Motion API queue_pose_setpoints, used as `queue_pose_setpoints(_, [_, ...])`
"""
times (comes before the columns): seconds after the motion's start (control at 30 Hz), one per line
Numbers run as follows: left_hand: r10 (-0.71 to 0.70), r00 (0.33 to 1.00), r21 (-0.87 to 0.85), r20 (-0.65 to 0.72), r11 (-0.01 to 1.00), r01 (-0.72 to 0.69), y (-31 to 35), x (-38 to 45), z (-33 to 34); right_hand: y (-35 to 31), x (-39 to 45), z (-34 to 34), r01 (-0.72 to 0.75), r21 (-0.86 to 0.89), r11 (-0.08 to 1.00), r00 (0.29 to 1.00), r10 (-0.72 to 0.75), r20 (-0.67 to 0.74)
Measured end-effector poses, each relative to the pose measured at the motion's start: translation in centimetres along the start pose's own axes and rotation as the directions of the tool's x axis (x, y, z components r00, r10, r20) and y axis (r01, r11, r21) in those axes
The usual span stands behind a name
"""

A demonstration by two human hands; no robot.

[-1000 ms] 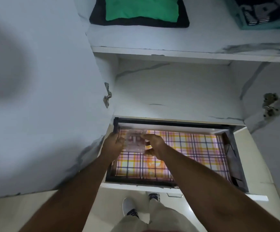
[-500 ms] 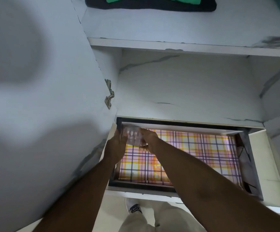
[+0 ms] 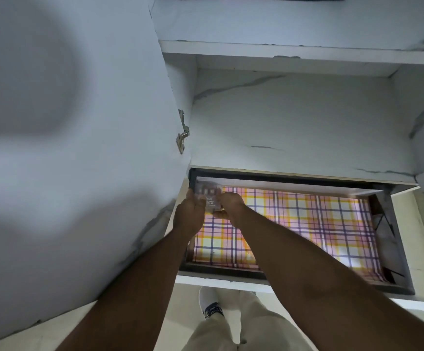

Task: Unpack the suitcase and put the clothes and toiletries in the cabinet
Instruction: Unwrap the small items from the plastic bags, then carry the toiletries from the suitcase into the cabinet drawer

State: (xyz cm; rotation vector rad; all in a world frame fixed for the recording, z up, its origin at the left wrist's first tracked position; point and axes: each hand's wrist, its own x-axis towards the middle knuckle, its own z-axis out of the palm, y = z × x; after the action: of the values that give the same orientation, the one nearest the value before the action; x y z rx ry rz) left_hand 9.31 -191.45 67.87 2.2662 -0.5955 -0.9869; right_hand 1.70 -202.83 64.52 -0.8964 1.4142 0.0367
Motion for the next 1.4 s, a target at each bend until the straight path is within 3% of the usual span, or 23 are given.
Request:
queue_pose_setpoints(0.27, [-0.044,0.999,0.013,0.02,0.999,0.044,-0.4,-1.5,-0.1,1.9,-2.5,0.0,0.129,-0.066,0.989,0.991,-0.127,0.033])
queue_pose_setpoints(0.5, [0.062,0.997,-0.053,0.045,0.997,-0.06,-1.8,-7.7,-0.4,4.4,-8.6,-1.5,0.244,-0.147,0.959,0.968,-0.251,-0.029])
queue_pose_setpoints(0.67, [0.093,0.995,-0.205,0.037,0.975,-0.083,-3.0,-14.3,-2.1,7.3,-14.5,-3.1,0.39,-0.203,0.898,0.915,-0.403,-0.021])
queue_pose_setpoints(0.77, [0.151,0.988,-0.255,-0.007,0.956,-0.148,-4.8,-18.5,-3.1,9.4,-18.2,-2.7,0.527,-0.262,0.809,0.839,-0.544,0.006])
queue_pose_setpoints(0.9, [0.141,0.976,-0.386,-0.164,0.902,-0.195,-8.3,-25.8,-4.6,14.2,-23.2,-0.6,0.666,-0.282,0.69,0.739,-0.661,0.13])
queue_pose_setpoints(1.13, [-0.117,0.913,-0.626,-0.391,0.761,-0.171,-19.0,-41.3,-7.0,25.1,-32.9,5.9,0.771,-0.242,0.59,0.63,-0.649,0.427])
queue_pose_setpoints(1.4, [-0.426,0.701,-0.73,-0.572,0.654,-0.197,-35.8,-59.1,-12.1,39.3,-44.6,19.6,0.861,-0.225,0.457,0.437,-0.436,0.787])
